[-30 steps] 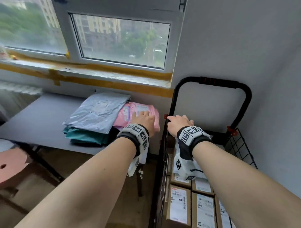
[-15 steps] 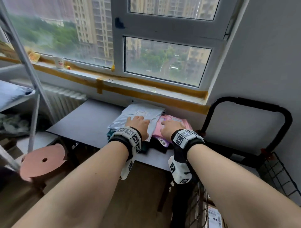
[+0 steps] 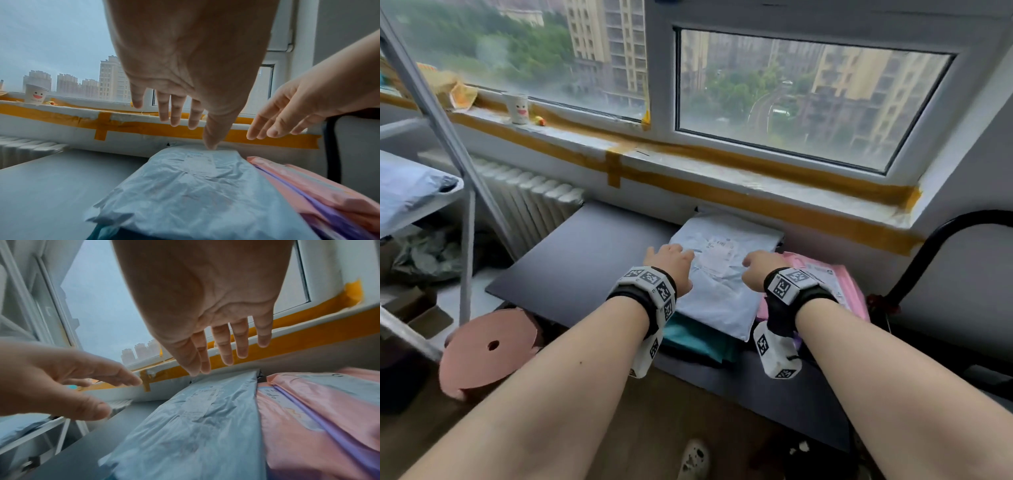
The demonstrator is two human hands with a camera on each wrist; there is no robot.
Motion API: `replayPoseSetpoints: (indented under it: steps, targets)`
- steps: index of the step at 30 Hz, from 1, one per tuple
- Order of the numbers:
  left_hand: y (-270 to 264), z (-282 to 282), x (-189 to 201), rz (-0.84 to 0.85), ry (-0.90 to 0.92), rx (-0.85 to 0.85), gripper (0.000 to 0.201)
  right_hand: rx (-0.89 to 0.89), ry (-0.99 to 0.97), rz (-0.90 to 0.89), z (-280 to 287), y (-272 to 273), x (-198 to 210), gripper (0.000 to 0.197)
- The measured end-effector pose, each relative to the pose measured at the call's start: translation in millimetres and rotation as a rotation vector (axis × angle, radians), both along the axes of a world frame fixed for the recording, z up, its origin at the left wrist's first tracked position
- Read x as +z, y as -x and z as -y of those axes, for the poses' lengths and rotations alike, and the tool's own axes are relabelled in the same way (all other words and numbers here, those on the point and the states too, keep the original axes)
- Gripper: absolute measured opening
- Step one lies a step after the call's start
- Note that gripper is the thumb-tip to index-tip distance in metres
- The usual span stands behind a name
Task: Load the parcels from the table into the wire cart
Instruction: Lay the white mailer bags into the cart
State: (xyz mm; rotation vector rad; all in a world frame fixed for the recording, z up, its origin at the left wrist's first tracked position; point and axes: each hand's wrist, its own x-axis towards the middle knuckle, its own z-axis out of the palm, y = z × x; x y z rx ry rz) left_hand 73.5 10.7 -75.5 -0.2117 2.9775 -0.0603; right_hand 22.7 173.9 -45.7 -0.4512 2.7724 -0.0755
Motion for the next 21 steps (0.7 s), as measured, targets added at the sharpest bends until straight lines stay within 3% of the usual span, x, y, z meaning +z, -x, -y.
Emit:
replayPoseSetpoints:
  steps: [10, 14, 21]
  targets:
    - [150.9, 47.7, -39.7, 0.101, -0.067, 0.03, 0.049, -0.083, -0.036, 0.088, 33.7, 161.9, -42.9, 0.041]
    - [179.9, 53.0, -55.2, 0.155, -0.17, 0.105, 0.052, -0.148, -0.05, 0.137, 38.6, 191.0, -64.3, 0.043]
    - [214.8, 58.3, -76.7, 0.272, -0.383, 0.236, 0.075, -0.326, -0.014, 0.182, 22.4, 226.2, -85.1, 0.049]
